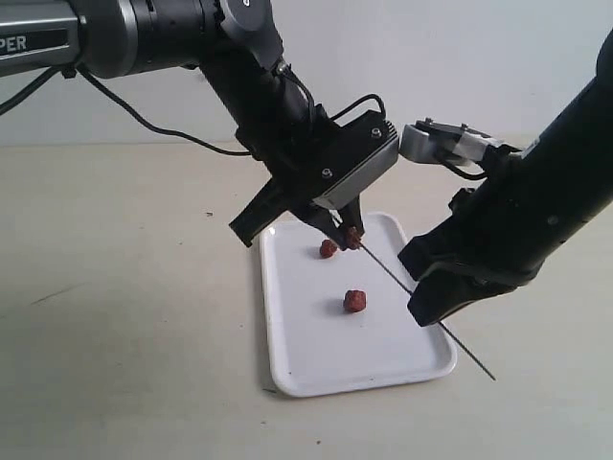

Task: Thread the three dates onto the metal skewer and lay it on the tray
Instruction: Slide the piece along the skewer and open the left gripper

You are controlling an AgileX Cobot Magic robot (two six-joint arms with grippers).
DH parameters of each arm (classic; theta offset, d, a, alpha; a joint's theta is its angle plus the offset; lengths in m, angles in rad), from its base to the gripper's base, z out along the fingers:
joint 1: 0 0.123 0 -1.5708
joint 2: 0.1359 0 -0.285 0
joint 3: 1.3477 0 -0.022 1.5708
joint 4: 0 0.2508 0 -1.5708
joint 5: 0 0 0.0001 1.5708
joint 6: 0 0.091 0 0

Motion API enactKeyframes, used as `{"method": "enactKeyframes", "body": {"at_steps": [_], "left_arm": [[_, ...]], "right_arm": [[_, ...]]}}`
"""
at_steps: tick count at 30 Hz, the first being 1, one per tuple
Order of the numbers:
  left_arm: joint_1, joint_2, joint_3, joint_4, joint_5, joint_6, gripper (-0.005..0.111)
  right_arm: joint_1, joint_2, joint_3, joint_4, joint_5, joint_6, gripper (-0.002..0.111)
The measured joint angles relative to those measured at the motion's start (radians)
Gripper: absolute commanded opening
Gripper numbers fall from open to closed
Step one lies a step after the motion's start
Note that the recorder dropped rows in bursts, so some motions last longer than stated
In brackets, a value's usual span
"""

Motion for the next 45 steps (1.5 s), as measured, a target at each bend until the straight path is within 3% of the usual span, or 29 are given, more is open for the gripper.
{"method": "enactKeyframes", "body": {"at_steps": [4, 6, 21, 28, 35, 45], "left_arm": [[0.002, 0.000, 0.000, -0.006, -0.006, -0.010, 0.050], [0.004, 0.000, 0.000, -0.017, -0.008, -0.042, 0.054], [0.024, -0.004, 0.000, -0.096, -0.034, -0.158, 0.054], [0.027, -0.004, 0.000, -0.163, -0.047, -0.184, 0.065], [0.029, -0.030, 0.000, -0.179, -0.077, -0.289, 0.065], [0.097, -0.114, 0.000, -0.164, -0.074, -0.431, 0.065]], "right_arm": [[-0.002, 0.000, 0.000, 0.000, -0.004, 0.002, 0.000], [-0.004, 0.000, 0.000, 0.000, -0.013, 0.004, 0.000], [-0.006, 0.000, -0.008, 0.003, -0.059, 0.010, 0.000], [-0.006, 0.000, -0.008, 0.001, -0.046, 0.006, 0.000], [-0.005, 0.000, -0.008, 0.001, -0.044, 0.006, 0.000], [-0.005, -0.012, -0.008, -0.031, -0.097, 0.038, 0.000]]}}
